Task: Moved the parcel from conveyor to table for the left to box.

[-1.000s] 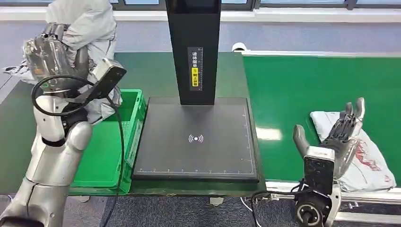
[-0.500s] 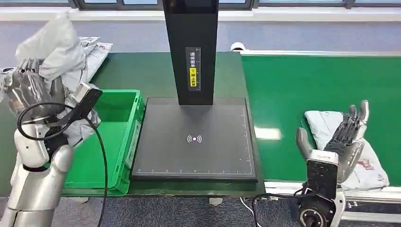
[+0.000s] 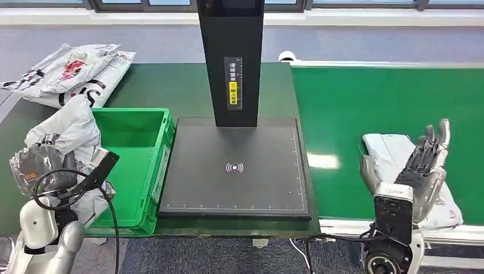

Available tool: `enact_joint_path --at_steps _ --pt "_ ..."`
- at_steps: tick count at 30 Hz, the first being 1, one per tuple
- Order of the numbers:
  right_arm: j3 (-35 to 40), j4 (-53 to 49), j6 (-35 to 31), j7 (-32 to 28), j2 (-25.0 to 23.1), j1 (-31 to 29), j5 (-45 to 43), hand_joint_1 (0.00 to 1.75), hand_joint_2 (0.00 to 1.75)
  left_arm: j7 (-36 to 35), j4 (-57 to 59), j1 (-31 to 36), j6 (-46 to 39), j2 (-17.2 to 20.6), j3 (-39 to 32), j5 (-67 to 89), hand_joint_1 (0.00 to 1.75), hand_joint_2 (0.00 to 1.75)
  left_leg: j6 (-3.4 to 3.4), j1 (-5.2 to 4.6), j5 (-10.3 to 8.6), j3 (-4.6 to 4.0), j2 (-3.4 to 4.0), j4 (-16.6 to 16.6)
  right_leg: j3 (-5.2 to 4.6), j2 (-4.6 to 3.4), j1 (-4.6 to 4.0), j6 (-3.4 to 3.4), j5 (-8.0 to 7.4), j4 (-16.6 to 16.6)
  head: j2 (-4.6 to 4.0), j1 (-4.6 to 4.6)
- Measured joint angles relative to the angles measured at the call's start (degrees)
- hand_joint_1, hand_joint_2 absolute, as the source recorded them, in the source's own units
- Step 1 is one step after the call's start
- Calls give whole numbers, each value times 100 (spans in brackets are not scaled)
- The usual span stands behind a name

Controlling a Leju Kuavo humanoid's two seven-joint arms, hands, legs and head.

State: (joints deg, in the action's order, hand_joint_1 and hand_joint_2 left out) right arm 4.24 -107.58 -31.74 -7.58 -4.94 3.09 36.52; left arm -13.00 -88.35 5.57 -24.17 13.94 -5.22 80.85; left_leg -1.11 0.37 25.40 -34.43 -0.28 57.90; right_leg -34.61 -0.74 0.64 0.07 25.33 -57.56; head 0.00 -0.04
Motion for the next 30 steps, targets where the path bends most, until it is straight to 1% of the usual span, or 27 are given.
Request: enact_joint_path --at_steps 16,17,22,26,27,28,29,30 --pt "0 -2 66 -13 0 -1 0 0 175 -42 9 -77 42 -79 -94 63 175 175 -1 1 0 0 0 0 1 0 -2 -1 -1 0 0 0" --pt "0 -2 72 -13 0 -3 2 0 175 -48 9 -99 55 -87 -94 66 0 175 -1 1 0 0 0 0 1 0 -2 -1 -1 0 0 0" --pt "0 -2 87 -18 0 -48 -20 0 175 -13 98 -145 264 -146 -94 -13 0 175 -1 1 0 1 -2 0 0 5 -2 -1 0 0 0 0" --pt "0 4 96 -37 0 -115 -63 0 175 106 268 -31 452 -288 -85 -176 0 175 -1 1 -1 4 0 1 -2 4 -2 -1 -2 1 -2 0" --pt "0 9 94 -42 0 -124 -74 0 175 280 295 24 530 -340 -66 -400 0 175 -1 1 -1 5 -1 1 0 4 -1 -1 -2 1 0 0" --pt "0 11 83 -50 0 -127 -112 0 175 620 319 105 643 -418 -44 -861 0 175 0 1 -2 5 -5 2 1 9 -1 -1 -3 2 0 -2" --pt "0 15 72 -64 0 -132 -151 0 175 947 349 209 714 -476 13 -1598 0 175 3 1 -4 2 -11 2 2 18 -2 0 -3 2 0 0" --pt "0 28 68 -101 2 -148 -195 0 175 1030 372 323 724 -527 103 -2111 0 175 4 1 -5 0 -14 2 3 24 -2 0 -3 2 -2 0"
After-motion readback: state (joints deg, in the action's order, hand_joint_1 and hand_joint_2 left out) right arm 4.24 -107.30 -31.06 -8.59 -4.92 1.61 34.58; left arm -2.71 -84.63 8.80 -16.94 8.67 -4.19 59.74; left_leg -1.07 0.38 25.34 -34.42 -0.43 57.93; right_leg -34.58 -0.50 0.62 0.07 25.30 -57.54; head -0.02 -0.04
